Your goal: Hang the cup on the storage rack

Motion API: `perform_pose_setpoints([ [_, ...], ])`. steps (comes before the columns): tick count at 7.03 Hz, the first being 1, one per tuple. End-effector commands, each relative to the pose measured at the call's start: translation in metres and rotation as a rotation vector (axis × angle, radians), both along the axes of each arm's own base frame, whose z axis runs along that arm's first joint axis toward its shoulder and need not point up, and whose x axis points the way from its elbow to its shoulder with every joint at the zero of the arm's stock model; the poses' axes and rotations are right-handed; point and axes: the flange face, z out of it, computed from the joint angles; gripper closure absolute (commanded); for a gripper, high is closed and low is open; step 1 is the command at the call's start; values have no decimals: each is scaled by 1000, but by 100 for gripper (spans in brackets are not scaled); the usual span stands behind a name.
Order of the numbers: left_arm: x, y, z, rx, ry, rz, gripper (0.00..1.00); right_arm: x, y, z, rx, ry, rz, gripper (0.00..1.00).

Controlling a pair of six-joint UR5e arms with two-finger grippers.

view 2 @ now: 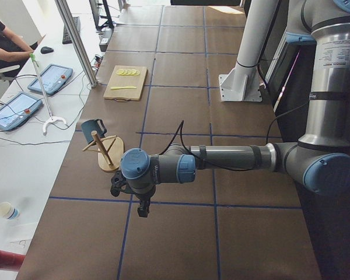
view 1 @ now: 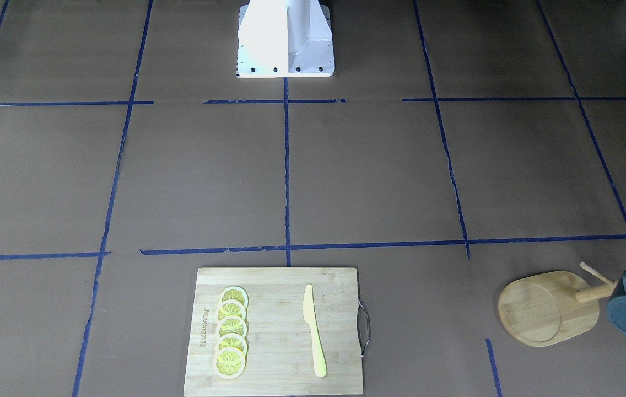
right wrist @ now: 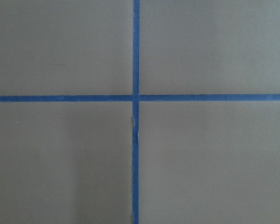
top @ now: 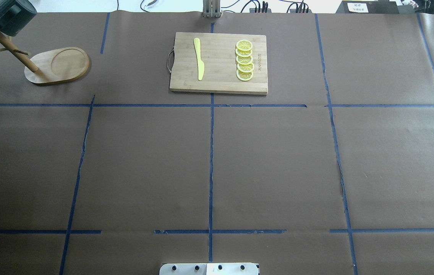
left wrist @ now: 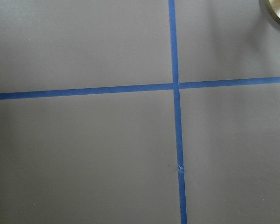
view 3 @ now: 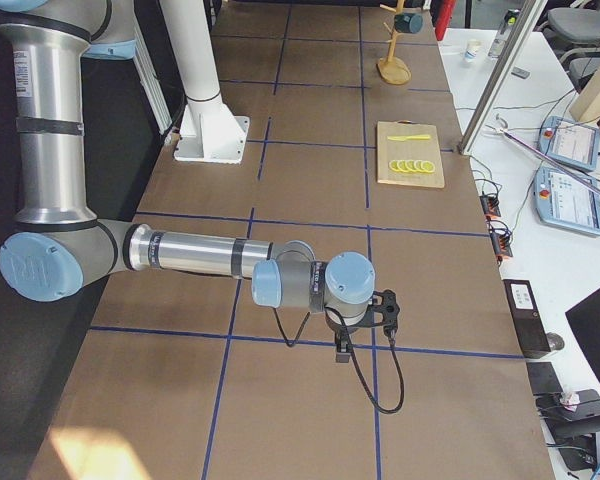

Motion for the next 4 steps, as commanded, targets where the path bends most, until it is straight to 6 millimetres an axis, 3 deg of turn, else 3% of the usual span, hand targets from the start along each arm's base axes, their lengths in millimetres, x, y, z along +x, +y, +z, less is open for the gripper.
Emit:
perform_pose_setpoints([
  [1, 0, 0, -3, 5, -2, 0, 0, 12, 9, -21, -33, -3, 15, 0],
  [4, 0, -1, -3, 7, -4, 0, 0, 18, 22, -8, -52, -5, 29, 0],
])
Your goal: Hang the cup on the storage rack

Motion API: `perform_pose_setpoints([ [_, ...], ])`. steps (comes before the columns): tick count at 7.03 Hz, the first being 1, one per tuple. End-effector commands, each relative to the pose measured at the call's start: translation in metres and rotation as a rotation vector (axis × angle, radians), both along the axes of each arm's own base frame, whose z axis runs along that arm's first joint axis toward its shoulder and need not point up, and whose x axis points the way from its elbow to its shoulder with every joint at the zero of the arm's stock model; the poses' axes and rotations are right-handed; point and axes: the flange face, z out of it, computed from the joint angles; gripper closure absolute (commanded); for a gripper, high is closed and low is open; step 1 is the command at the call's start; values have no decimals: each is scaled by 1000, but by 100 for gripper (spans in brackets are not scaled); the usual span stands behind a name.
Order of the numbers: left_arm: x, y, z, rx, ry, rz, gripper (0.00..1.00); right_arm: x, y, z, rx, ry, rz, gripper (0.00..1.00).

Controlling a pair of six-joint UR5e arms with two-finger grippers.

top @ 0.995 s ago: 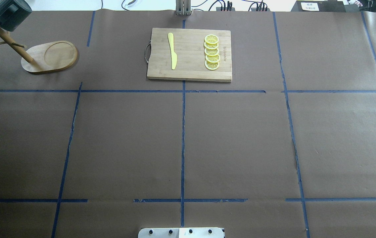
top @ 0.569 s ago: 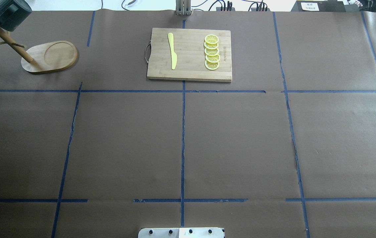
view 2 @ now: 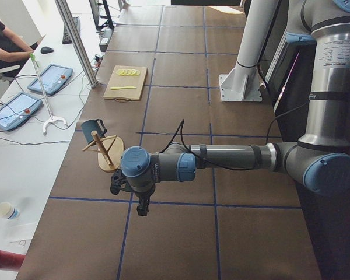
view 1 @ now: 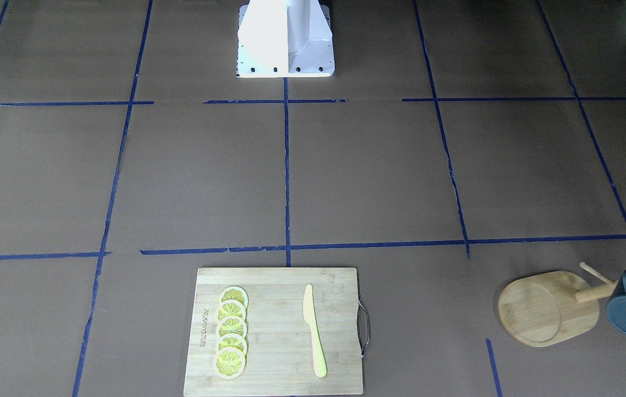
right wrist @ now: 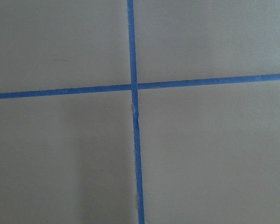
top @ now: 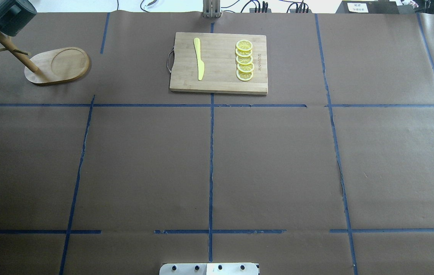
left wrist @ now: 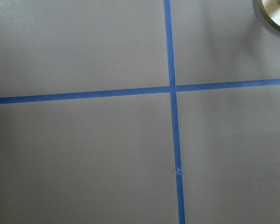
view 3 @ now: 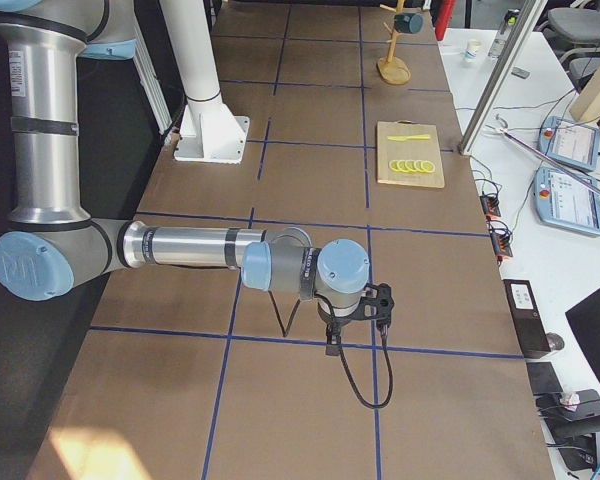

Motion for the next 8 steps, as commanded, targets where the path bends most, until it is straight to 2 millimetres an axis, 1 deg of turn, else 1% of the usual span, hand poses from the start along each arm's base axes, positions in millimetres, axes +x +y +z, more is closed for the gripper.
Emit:
perform_pose_setpoints([
  [1, 0, -1, -1, 2, -1, 0, 0, 2, 4, 3, -6, 2, 4, 0],
  [8, 1, -2, -2, 4, -1, 2, 0, 3, 4, 3, -6, 12, 5, 0],
])
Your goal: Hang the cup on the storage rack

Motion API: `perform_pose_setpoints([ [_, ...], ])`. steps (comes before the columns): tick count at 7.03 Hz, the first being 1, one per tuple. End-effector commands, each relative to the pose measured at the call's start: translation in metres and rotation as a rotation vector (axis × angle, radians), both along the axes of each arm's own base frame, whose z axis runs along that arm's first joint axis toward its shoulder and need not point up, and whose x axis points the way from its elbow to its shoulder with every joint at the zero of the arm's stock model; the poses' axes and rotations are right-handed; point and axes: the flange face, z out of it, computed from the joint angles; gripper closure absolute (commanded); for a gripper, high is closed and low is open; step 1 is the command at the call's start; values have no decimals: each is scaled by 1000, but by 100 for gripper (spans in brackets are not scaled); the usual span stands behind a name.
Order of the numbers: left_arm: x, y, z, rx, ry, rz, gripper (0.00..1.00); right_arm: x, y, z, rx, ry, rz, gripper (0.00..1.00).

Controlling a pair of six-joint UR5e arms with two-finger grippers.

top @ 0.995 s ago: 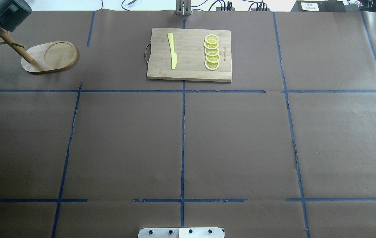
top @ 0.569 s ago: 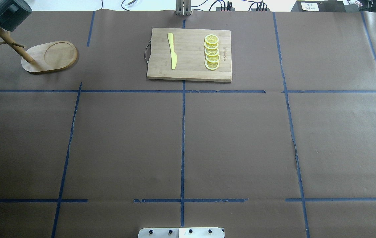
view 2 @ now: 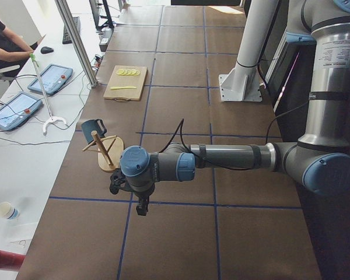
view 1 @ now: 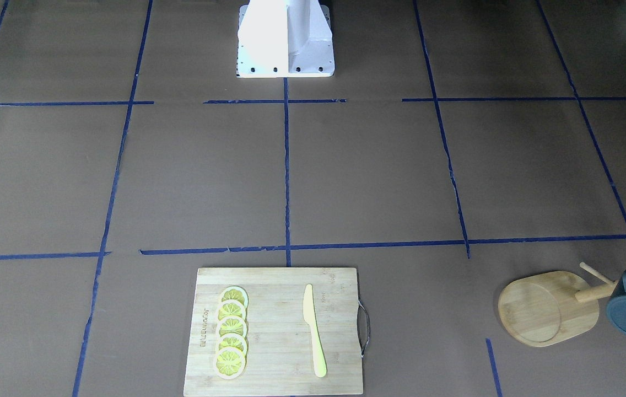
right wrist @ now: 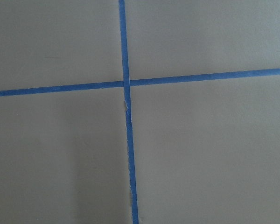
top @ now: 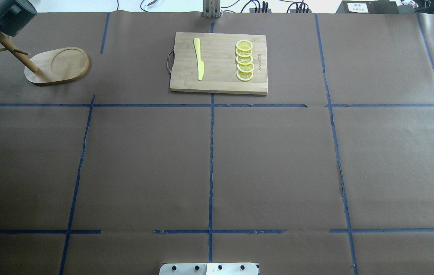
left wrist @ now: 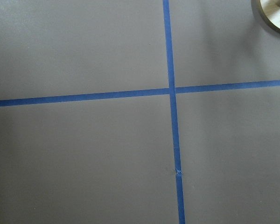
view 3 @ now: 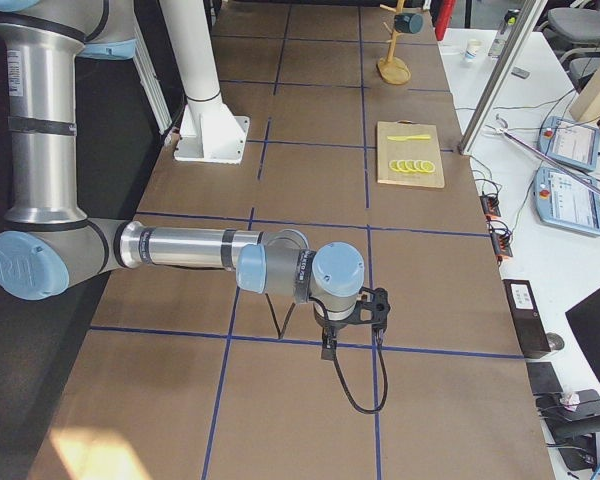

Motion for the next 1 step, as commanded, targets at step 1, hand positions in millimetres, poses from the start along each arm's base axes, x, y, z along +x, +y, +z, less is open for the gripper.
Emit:
perform_pose_setpoints([
  [1, 0, 0, 0, 1, 1, 1, 0, 0, -1, 0, 0, 0, 1, 0],
])
